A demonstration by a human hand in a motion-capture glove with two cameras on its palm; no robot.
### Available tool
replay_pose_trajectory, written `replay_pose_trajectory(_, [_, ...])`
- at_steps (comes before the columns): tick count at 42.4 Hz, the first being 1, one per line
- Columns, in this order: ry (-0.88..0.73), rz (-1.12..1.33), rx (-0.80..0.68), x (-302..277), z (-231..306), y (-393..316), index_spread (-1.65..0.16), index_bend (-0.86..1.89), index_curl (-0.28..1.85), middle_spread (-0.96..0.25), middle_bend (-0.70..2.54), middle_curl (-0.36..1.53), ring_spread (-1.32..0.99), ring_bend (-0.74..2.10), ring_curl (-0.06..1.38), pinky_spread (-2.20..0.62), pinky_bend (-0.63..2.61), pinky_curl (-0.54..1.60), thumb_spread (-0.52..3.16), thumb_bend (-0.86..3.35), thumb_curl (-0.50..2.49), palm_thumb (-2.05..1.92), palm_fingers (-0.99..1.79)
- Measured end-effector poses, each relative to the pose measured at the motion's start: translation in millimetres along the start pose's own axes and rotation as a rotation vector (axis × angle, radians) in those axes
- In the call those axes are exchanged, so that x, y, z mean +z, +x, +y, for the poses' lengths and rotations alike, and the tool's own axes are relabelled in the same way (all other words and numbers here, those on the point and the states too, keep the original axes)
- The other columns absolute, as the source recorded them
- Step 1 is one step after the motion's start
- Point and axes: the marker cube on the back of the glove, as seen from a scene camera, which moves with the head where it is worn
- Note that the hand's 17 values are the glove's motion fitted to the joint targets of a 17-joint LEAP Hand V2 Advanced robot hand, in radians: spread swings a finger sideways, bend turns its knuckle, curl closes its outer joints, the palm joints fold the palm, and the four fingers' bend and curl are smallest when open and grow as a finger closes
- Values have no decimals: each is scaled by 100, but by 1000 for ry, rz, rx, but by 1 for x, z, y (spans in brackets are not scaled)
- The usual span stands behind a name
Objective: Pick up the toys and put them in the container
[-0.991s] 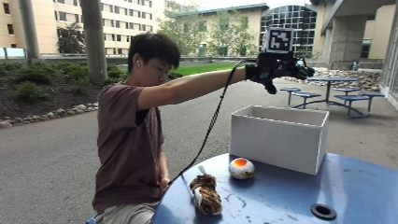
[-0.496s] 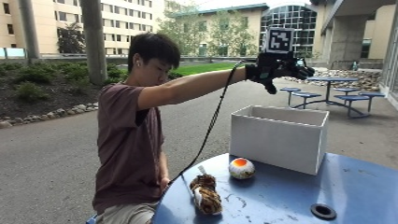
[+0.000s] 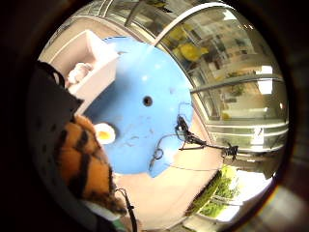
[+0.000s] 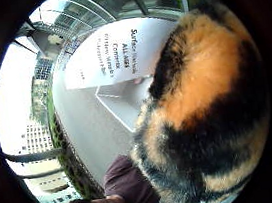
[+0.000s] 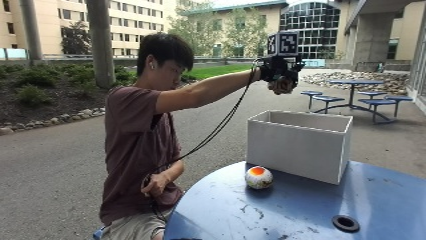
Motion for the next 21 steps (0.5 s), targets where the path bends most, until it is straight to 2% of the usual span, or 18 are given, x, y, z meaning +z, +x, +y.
replay_pose_trajectory(4, [-1,17,-97,0,-34,-70,-21,115,84,-21,125,77,-42,119,67,-34,79,44,72,18,101,60,93])
replay_pose_trajectory(9, [-24,35,-143,9,-68,-133,-21,114,87,-21,126,78,-43,120,68,-34,80,45,66,17,106,61,91])
replay_pose_trajectory(16, [-70,37,-167,26,-88,-169,-22,113,91,-21,127,80,-43,121,69,-33,82,46,59,16,111,61,90])
replay_pose_trajectory(21, [-189,100,-168,48,-98,-197,-23,108,94,-22,123,80,-43,122,69,-33,85,47,56,14,113,60,83])
